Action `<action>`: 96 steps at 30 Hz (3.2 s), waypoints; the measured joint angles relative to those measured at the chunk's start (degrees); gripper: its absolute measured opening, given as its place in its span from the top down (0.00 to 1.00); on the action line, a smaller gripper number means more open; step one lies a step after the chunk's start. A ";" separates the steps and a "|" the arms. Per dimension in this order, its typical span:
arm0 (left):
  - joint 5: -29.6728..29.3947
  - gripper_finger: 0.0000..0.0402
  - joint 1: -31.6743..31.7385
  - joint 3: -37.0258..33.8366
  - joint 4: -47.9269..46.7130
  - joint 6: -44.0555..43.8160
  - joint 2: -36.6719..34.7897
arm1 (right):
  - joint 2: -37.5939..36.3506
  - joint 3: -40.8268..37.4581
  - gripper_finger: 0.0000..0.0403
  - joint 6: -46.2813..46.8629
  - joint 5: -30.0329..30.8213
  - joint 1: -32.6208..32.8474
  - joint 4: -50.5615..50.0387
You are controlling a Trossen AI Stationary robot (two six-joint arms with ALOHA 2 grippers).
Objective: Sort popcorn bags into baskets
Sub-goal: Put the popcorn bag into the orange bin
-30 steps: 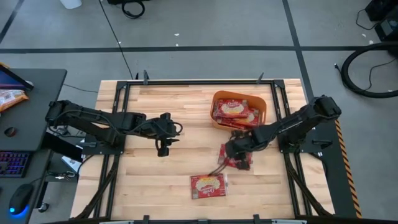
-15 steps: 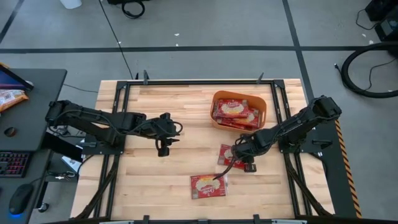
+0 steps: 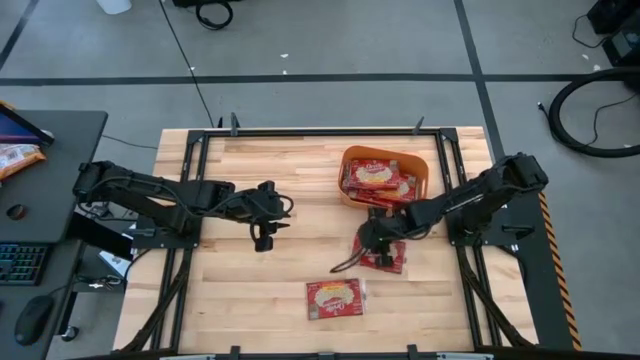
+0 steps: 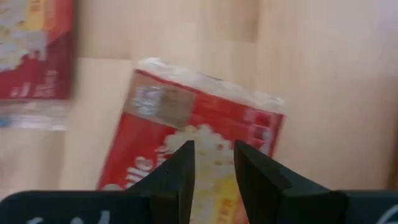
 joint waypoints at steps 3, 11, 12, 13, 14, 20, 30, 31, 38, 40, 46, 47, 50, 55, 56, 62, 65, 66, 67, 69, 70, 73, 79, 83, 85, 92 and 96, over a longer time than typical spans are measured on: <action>0.00 0.71 0.00 0.00 0.01 0.32 0.00 | 0.00 0.07 0.71 -0.25 1.27 3.31 0.94; -0.18 0.71 0.01 0.00 0.11 0.99 0.00 | 0.79 0.11 0.71 -3.13 16.62 13.52 4.05; -0.49 0.71 0.04 0.00 0.16 1.84 0.00 | 1.18 0.11 0.71 -2.30 17.66 14.38 4.20; -0.92 0.71 0.04 0.00 0.17 2.92 0.00 | 1.83 0.11 0.71 -1.21 18.72 15.11 4.02; -1.41 0.71 0.05 0.00 0.30 3.64 0.00 | 2.71 0.19 0.71 -0.11 19.28 15.73 4.61; -1.81 0.71 0.07 0.00 0.55 6.36 0.00 | 7.22 1.19 0.71 7.10 22.74 19.37 3.64; -2.00 0.71 0.07 0.00 0.23 7.82 0.04 | 11.05 4.07 0.71 18.27 29.54 25.41 0.76; -2.01 0.71 0.07 0.00 0.25 7.85 0.04 | 11.28 4.07 0.70 19.70 29.22 25.58 0.27; -2.01 0.71 0.07 0.00 0.35 9.98 0.04 | 11.26 4.04 0.59 24.90 27.30 26.05 -4.41; -2.02 0.71 0.07 0.00 0.46 10.12 0.04 | 11.26 4.04 0.55 24.73 27.30 26.07 -4.56; -2.03 0.71 0.07 0.00 0.49 10.07 0.04 | 11.26 4.04 0.51 23.40 29.41 26.82 -5.45; -2.03 0.71 0.07 0.00 0.49 10.01 0.04 | 11.26 4.04 0.52 23.31 29.51 26.88 -5.91; -2.03 0.71 0.07 0.00 0.49 9.94 0.04 | 11.26 4.01 0.54 23.84 29.44 26.88 -7.01; -2.01 0.71 0.07 0.00 0.46 9.92 0.04 | 11.26 2.97 0.57 24.29 29.06 26.93 -6.14; -2.02 0.71 0.07 0.00 0.45 9.90 0.04 | 11.26 2.59 0.58 24.66 28.87 26.93 -6.11; -2.02 0.71 0.07 0.00 0.45 9.88 0.04 | 11.26 1.65 0.58 25.50 28.81 27.41 -5.80; -2.01 0.71 0.07 0.00 0.45 9.88 0.04 | 11.26 1.64 0.58 25.49 28.73 27.43 -6.15; -2.01 0.71 0.07 0.00 0.45 9.88 0.04 | 11.26 1.64 0.58 25.47 28.48 27.43 -6.35; -2.01 0.71 0.07 0.00 0.45 9.88 0.04 | 11.23 1.64 0.58 25.47 28.16 27.43 -6.56; -2.01 0.71 0.07 0.00 0.45 9.86 0.04 | 11.21 1.66 0.60 25.55 27.48 27.43 -7.23; -2.01 0.71 0.07 0.00 0.45 9.86 0.04 | 11.19 1.68 0.61 25.74 27.26 27.43 -7.53; -2.01 0.71 0.07 0.00 0.45 9.86 0.04 | 11.17 1.68 0.70 25.74 26.76 27.45 -8.03; -2.01 0.71 0.07 0.00 0.47 9.92 0.04 | 11.10 1.78 0.93 26.18 26.75 27.45 -8.59; -2.01 0.71 0.07 0.00 0.49 9.92 0.04 | 11.21 2.95 0.96 25.89 26.38 27.41 -9.37; -2.01 0.71 0.07 0.00 0.51 9.94 0.04 | 11.30 4.39 0.94 25.85 26.34 27.38 -11.55; -2.01 0.71 0.07 0.00 0.62 9.97 0.04 | 11.32 13.24 0.96 21.85 27.39 27.18 -23.05; -2.01 0.71 0.07 0.00 0.64 9.99 0.04 | 11.32 19.36 0.96 21.39 30.06 26.84 -31.02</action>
